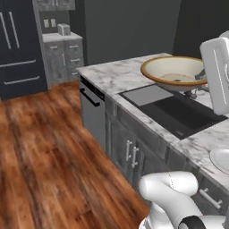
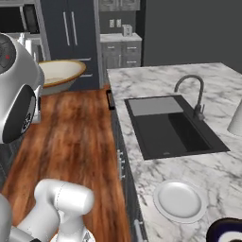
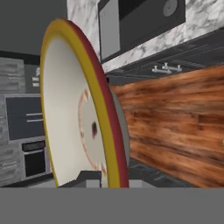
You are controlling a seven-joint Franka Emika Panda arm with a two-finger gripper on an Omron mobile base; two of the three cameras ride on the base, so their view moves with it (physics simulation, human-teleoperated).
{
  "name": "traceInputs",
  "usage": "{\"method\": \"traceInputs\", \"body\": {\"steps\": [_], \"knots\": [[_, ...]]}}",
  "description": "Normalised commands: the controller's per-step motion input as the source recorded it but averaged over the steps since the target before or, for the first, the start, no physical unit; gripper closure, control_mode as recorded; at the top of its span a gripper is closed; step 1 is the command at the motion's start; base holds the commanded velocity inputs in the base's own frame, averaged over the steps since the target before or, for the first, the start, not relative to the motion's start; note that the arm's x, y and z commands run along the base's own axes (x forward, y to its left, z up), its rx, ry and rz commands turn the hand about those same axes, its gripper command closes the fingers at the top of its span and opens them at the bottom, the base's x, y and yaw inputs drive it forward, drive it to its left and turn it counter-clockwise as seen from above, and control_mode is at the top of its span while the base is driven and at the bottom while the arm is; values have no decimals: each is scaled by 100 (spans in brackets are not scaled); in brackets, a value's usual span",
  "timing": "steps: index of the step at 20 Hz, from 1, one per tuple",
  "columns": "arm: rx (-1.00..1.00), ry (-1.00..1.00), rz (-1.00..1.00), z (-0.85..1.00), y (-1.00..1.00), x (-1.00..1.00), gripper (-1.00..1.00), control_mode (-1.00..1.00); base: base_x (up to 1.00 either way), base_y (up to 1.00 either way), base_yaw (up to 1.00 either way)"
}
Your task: Move the bowls from the cabinet to the plates on the dining table.
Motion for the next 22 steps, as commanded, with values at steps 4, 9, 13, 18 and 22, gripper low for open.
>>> {"method": "traceInputs", "body": {"steps": [4,9,13,18,22], "knots": [[0,0,0,0,0,0,100,100,0,0,-25],[0,0,0,0,0,0,100,100,0,0,-25],[0,0,0,0,0,0,100,100,0,0,-25],[0,0,0,0,0,0,100,100,0,0,-25],[0,0,0,0,0,0,100,100,0,0,-25]]}}
